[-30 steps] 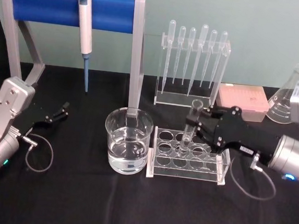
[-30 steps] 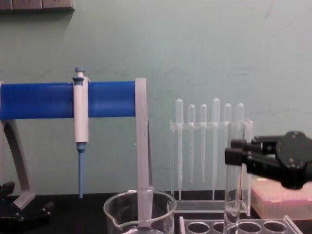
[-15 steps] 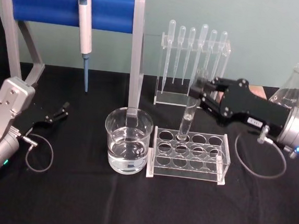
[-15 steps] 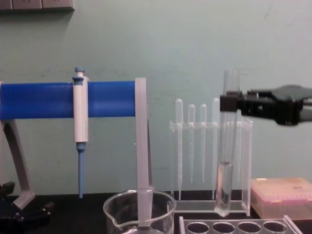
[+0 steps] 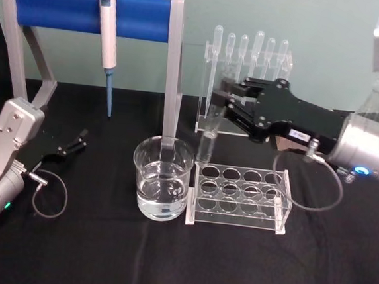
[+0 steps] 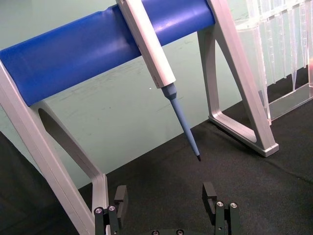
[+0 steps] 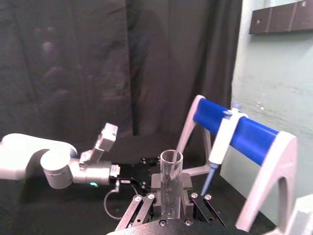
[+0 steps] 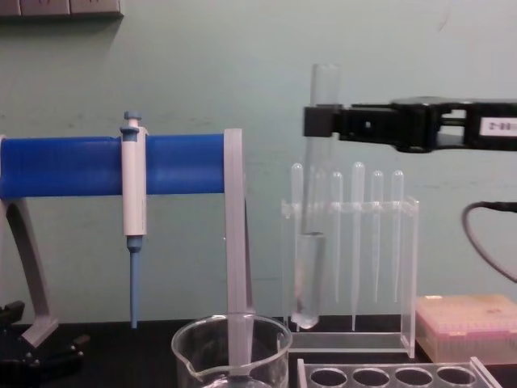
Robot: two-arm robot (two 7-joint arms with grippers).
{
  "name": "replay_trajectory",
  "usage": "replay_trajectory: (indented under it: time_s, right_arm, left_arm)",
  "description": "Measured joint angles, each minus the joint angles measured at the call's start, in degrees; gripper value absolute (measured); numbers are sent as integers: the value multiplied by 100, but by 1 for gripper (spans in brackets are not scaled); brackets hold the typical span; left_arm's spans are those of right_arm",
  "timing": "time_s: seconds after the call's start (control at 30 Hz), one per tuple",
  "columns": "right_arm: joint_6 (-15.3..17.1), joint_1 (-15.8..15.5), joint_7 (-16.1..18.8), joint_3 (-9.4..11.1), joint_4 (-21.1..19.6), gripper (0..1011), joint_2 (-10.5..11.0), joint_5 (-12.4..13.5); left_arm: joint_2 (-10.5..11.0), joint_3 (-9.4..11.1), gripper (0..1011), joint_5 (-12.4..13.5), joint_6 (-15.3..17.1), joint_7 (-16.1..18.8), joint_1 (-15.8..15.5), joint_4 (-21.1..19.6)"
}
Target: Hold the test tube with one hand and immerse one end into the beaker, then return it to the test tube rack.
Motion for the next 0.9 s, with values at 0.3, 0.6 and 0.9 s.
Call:
replay_trajectory:
  time_s: [0.3,0.6,0.9]
  right_arm:
    - [45,355,-109,-361,186,241,-246,-78]
    - [22,593,-137,-552,425,241,-387,-98]
    - [-44,691,-142,-594,522,241,-379,-77]
  left_arm:
    - [0,0,1000,1,0,0,0,0]
    - [0,0,1000,0,0,0,0,0]
    - [0,0,1000,0,0,0,0,0]
